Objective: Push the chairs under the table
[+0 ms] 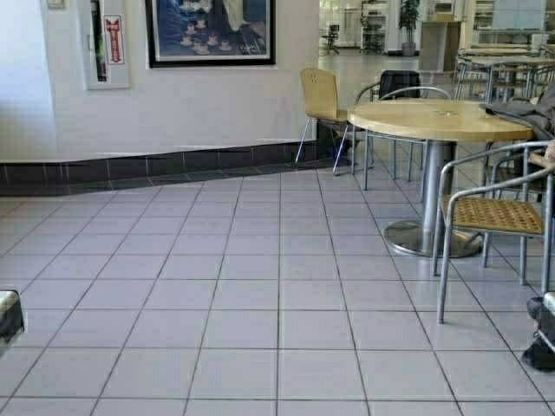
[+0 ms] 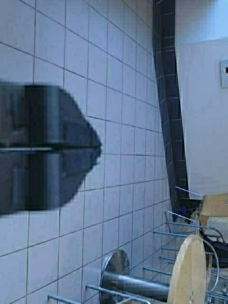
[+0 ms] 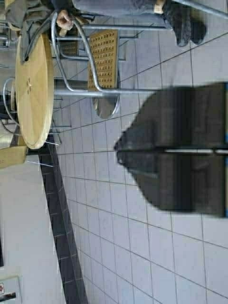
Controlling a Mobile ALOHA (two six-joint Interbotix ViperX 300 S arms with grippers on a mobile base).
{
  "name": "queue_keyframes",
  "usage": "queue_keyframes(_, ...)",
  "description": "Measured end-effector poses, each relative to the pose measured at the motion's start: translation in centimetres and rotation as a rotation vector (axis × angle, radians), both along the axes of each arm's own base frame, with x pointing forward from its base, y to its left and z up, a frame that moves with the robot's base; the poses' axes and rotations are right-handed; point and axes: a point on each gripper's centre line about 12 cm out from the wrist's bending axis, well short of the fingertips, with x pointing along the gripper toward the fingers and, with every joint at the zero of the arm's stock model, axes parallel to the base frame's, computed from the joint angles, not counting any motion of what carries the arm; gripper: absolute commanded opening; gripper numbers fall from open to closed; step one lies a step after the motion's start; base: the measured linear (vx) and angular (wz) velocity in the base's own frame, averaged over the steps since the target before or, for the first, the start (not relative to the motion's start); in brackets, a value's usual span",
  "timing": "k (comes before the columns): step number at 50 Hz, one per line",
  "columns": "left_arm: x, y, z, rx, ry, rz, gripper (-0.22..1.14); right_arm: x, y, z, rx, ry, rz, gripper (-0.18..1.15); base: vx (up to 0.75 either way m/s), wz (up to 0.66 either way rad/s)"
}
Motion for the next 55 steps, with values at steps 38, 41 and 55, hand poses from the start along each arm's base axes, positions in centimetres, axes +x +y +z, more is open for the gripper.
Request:
queue_keyframes(38, 0.35, -0.03, -0.21, 0.008, 0.015, -0.001, 0.04, -0.06, 0.00, -0.39, 0.001, 0.018, 0.000, 0.04, 0.19, 0.05)
queue_keyframes(41, 0.35, 0.00, -0.21, 0.008, 0.015, 0.000, 0.04, -0.07, 0.00, -0.29, 0.001, 0.015, 0.000, 0.04, 0.30, -0.01)
queue_keyframes(55, 0.24, 0.03, -0.52, 0.002, 0.021, 0.002, 0.04, -0.29, 0.03, -0.95, 0.003, 0.029, 0.002, 0.04, 0.30, -0.01)
